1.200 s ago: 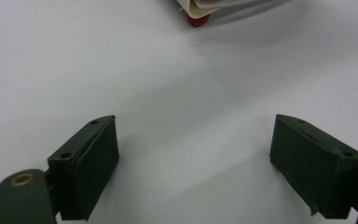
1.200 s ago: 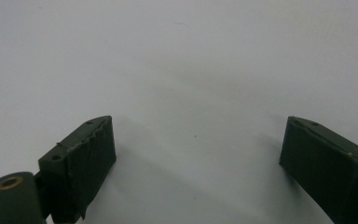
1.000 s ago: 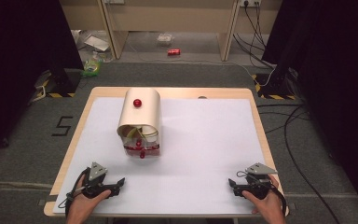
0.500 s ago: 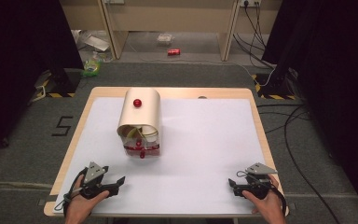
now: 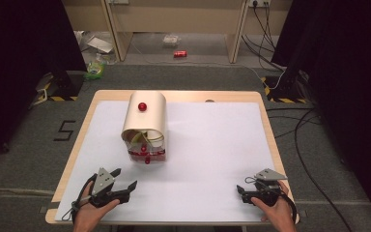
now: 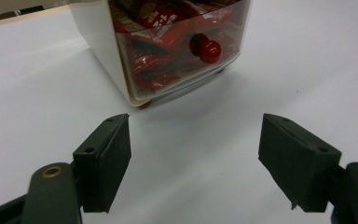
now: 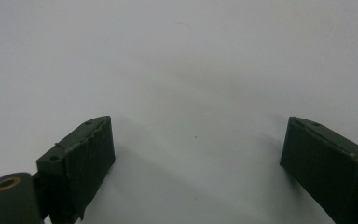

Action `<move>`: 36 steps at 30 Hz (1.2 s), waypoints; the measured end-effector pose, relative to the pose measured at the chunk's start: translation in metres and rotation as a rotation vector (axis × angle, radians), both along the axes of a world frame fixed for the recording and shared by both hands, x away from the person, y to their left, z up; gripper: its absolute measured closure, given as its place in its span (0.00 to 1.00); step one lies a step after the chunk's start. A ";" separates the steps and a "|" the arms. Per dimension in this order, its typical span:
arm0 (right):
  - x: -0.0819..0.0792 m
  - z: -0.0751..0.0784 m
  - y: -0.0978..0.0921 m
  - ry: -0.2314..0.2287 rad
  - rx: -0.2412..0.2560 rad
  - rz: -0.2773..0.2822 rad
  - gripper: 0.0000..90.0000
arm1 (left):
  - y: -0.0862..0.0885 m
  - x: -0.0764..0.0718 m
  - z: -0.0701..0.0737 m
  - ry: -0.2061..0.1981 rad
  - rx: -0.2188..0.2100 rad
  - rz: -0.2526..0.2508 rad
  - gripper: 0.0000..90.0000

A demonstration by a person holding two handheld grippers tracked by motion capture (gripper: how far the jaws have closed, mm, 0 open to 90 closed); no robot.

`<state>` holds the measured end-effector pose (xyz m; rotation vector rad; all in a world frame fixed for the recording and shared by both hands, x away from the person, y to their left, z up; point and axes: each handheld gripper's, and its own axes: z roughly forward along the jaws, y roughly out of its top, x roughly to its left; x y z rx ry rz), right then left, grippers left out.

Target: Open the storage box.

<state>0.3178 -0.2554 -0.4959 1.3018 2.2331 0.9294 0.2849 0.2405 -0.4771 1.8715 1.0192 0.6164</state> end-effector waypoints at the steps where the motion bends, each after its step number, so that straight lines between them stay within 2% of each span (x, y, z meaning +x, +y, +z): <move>1: 0.000 0.000 0.000 0.001 -0.001 0.000 0.11 | -0.001 0.000 0.000 -0.001 0.000 -0.002 0.28; 11: 0.000 0.000 0.000 0.003 -0.001 0.002 0.11 | -0.015 0.002 0.009 -0.058 0.013 -0.065 0.27; 22: 0.000 0.000 0.000 0.004 -0.002 0.004 0.10 | -0.033 0.006 0.010 -0.098 0.046 -0.150 0.24; 36: 0.001 0.000 0.000 0.003 -0.001 0.006 0.10 | -0.043 0.011 0.014 -0.127 0.070 -0.185 0.21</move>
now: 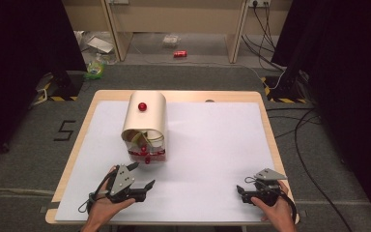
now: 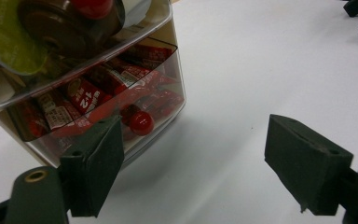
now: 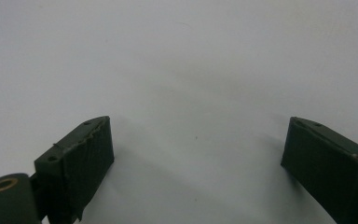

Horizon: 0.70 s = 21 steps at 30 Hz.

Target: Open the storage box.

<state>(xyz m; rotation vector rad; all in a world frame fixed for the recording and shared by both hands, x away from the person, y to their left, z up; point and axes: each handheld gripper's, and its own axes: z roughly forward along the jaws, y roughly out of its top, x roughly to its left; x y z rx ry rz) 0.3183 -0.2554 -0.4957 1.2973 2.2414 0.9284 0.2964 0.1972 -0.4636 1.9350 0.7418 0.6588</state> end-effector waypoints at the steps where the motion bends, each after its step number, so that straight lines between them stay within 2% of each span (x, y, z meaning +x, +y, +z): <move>1: 0.000 0.000 0.000 0.000 0.000 0.000 0.10 | 0.000 0.001 0.000 -0.005 0.006 -0.004 0.21; 5: 0.000 0.000 0.000 0.000 0.000 0.000 0.10 | -0.003 0.002 0.001 -0.020 0.021 -0.013 0.20; 6: 0.000 0.000 0.000 0.000 0.000 0.000 0.10 | -0.003 0.003 0.002 -0.037 0.027 -0.018 0.20; 11: 0.000 0.000 0.000 0.001 0.000 -0.001 0.10 | -0.007 0.004 0.003 -0.048 0.044 -0.035 0.20; 18: 0.000 0.000 0.000 0.002 0.000 -0.001 0.10 | -0.013 0.011 0.004 -0.091 0.100 -0.050 0.20; 21: 0.000 0.000 0.000 0.001 -0.001 -0.001 0.10 | -0.016 0.013 0.005 -0.095 0.110 -0.050 0.20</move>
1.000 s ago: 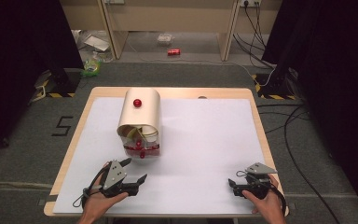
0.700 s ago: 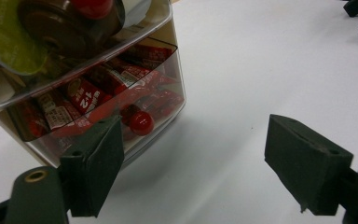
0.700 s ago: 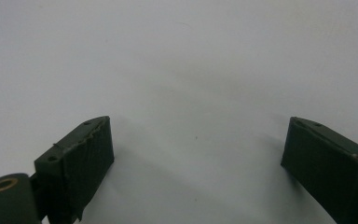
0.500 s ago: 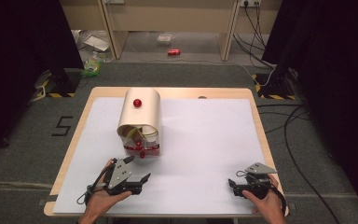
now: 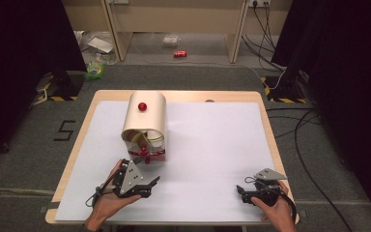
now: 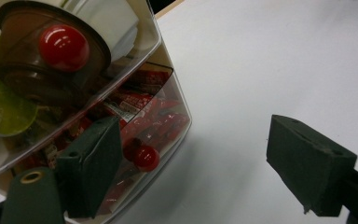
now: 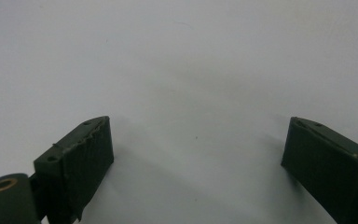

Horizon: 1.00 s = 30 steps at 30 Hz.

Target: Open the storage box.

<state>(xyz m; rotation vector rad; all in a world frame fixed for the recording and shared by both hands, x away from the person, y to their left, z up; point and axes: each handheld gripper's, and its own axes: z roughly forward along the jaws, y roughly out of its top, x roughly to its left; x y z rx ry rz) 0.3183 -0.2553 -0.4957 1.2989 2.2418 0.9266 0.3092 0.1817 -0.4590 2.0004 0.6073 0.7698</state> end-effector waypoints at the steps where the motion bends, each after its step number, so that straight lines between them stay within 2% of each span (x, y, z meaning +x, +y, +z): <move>1: 0.000 0.000 0.000 0.000 0.000 0.001 0.10 | -0.001 0.001 0.000 -0.002 0.007 -0.004 0.20; 10: 0.000 0.000 0.000 0.002 0.001 -0.001 0.10 | -0.002 0.006 -0.003 -0.014 0.043 -0.004 0.20; 19: 0.000 0.000 0.000 0.002 0.002 0.000 0.10 | -0.007 0.010 -0.007 -0.051 0.114 0.006 0.20; 25: 0.000 0.000 0.000 0.004 0.002 0.001 0.10 | -0.008 0.012 -0.009 -0.070 0.134 0.011 0.20; 30: 0.000 0.000 0.000 0.002 0.003 0.000 0.10 | -0.011 0.012 -0.012 -0.091 0.182 0.003 0.22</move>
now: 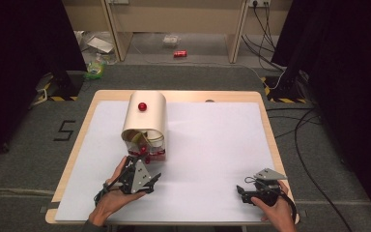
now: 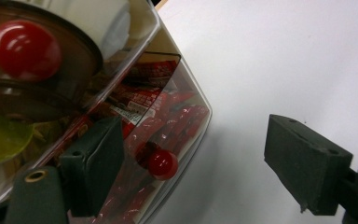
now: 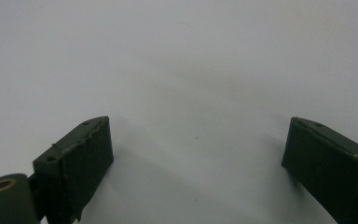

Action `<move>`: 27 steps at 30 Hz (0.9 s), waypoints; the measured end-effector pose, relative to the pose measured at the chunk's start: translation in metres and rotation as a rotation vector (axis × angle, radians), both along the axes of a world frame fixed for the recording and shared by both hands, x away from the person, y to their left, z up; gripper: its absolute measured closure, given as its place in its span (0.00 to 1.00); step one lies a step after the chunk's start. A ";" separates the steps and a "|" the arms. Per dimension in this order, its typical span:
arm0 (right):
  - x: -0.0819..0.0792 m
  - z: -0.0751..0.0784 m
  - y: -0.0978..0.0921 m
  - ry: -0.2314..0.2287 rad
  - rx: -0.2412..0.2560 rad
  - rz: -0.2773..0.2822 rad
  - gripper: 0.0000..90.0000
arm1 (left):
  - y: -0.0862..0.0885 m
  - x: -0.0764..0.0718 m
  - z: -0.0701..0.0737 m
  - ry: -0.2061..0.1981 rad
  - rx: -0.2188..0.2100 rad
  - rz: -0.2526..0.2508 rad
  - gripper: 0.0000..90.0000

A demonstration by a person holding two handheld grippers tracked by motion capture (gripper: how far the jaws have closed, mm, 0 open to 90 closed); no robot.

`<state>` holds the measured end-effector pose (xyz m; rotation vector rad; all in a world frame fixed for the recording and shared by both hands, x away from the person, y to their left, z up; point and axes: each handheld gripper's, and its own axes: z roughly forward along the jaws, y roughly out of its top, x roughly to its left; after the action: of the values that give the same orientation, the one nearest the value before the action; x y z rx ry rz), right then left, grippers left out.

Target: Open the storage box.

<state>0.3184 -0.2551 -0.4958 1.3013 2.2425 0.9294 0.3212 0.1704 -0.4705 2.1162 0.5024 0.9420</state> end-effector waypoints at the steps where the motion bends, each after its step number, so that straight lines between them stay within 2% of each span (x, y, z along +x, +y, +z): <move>1: 0.000 0.000 0.000 0.002 -0.002 0.001 0.10 | -0.001 -0.001 0.000 -0.018 0.017 0.004 0.22; 3: 0.000 0.000 0.000 0.002 -0.002 0.001 0.10 | -0.003 -0.003 0.002 -0.037 0.046 -0.002 0.22; 7: 0.000 0.000 0.000 0.002 -0.002 0.001 0.09 | -0.003 0.001 0.004 -0.028 0.044 0.001 0.24; 15: 0.000 0.000 0.000 0.002 -0.002 0.002 0.09 | -0.004 0.000 0.002 -0.043 0.065 0.001 0.22; 20: 0.000 0.000 0.000 0.002 -0.002 0.002 0.09 | -0.006 0.000 0.000 -0.048 0.068 -0.001 0.17; 24: 0.000 0.000 0.000 0.002 -0.002 0.002 0.09 | -0.007 0.000 -0.001 -0.051 0.065 -0.001 0.17; 27: 0.000 0.000 0.000 0.002 -0.002 0.002 0.09 | -0.008 0.004 -0.005 -0.059 0.086 0.016 0.18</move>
<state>0.3184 -0.2552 -0.4957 1.2999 2.2460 0.9270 0.3256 0.1623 -0.4759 2.1568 0.4568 1.0479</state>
